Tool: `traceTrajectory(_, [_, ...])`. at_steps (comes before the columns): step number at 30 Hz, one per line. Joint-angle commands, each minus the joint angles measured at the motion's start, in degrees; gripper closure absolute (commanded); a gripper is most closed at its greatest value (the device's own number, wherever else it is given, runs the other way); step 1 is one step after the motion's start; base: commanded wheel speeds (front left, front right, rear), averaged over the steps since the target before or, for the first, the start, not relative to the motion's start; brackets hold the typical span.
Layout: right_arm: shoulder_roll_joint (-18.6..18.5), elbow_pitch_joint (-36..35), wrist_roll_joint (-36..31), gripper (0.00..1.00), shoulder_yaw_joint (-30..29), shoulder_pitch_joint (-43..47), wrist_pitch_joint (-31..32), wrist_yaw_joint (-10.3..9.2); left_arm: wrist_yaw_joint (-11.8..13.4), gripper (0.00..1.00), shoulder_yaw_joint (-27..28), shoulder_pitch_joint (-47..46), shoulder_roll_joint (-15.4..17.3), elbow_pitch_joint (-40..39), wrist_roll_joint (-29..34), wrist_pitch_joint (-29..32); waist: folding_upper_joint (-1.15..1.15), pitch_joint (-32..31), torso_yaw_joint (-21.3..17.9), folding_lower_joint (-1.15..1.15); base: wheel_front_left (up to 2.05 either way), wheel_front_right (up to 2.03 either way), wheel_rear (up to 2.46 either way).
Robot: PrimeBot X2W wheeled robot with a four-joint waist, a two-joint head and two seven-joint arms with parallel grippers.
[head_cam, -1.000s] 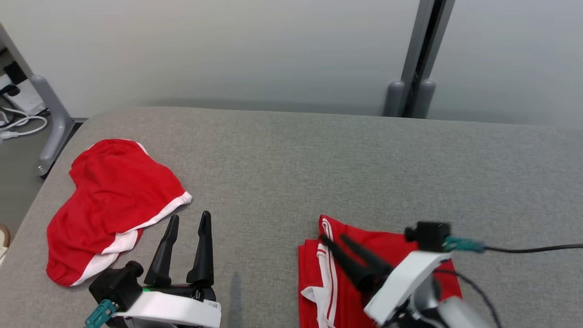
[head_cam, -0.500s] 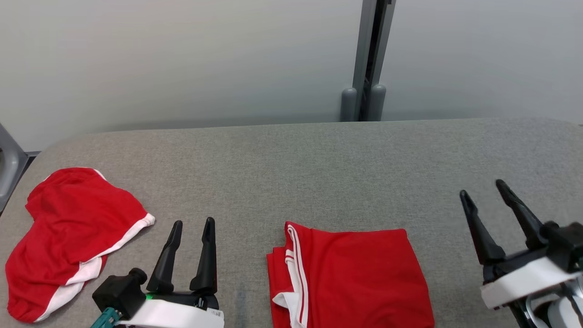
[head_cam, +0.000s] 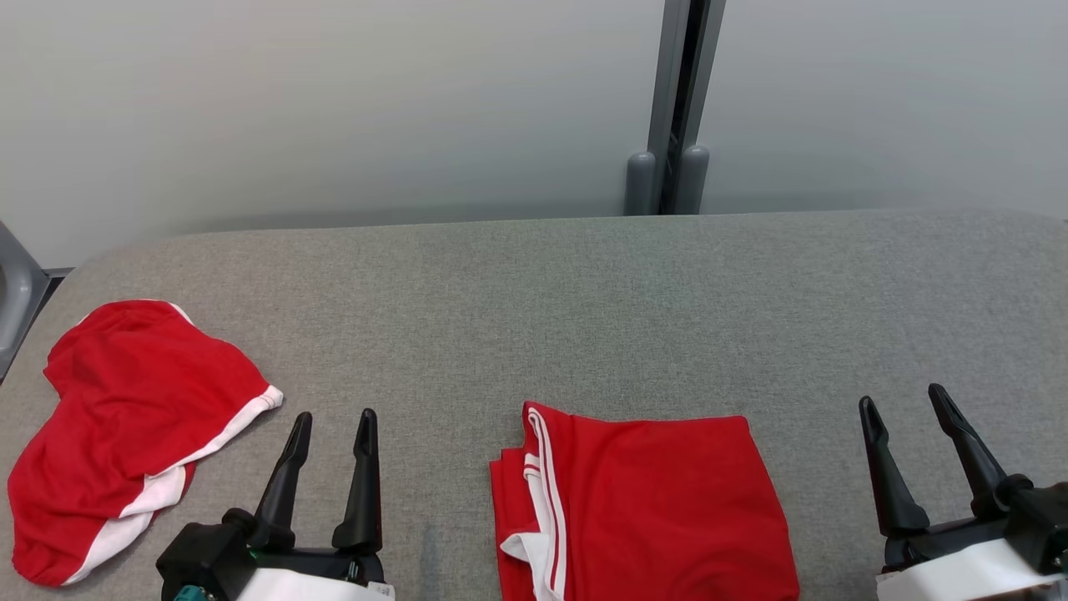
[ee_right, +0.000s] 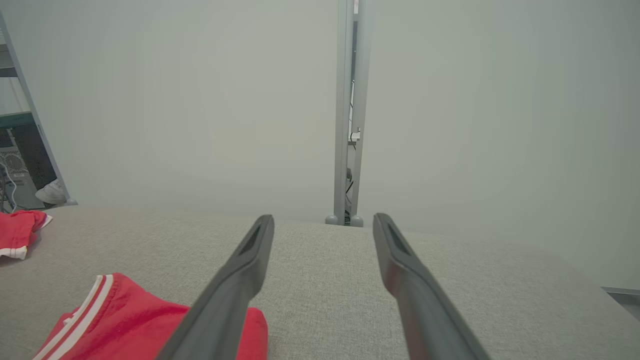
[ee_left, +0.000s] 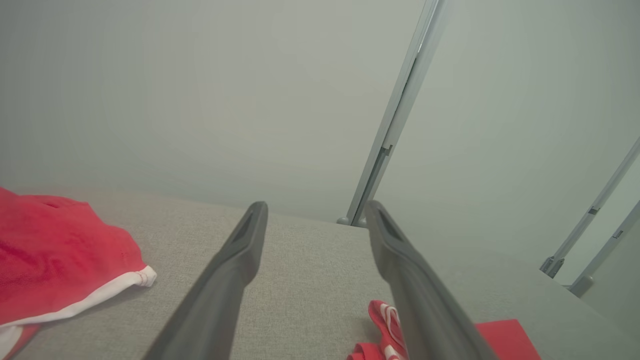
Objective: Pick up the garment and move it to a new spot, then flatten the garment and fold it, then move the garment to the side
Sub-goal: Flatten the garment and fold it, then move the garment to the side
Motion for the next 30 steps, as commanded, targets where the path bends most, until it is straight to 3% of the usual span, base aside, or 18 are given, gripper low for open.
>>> traceTrajectory(1, [0.2,-0.6,-0.3,0.00,-0.4,0.8,-0.4,-0.01,0.4,0.00,0.4,0.2,0.2,-0.4,0.8,-0.2,0.00,0.2,0.1,0.00,0.00,0.00,0.00])
traceTrajectory(10, [2.0,-2.1,-2.2,0.00,-1.7,1.4,-0.3,-0.01,1.6,0.00,0.0,0.8,0.2,-1.0,2.6,-0.2,0.00,0.7,0.3,0.00,0.00,0.00,0.00])
traceTrajectory(30, [2.2,-0.8,-2.1,0.00,-1.8,0.8,-0.4,-0.01,1.2,0.00,-0.5,0.0,0.2,-0.4,2.2,-0.2,0.00,0.9,0.8,0.00,0.00,0.00,0.00])
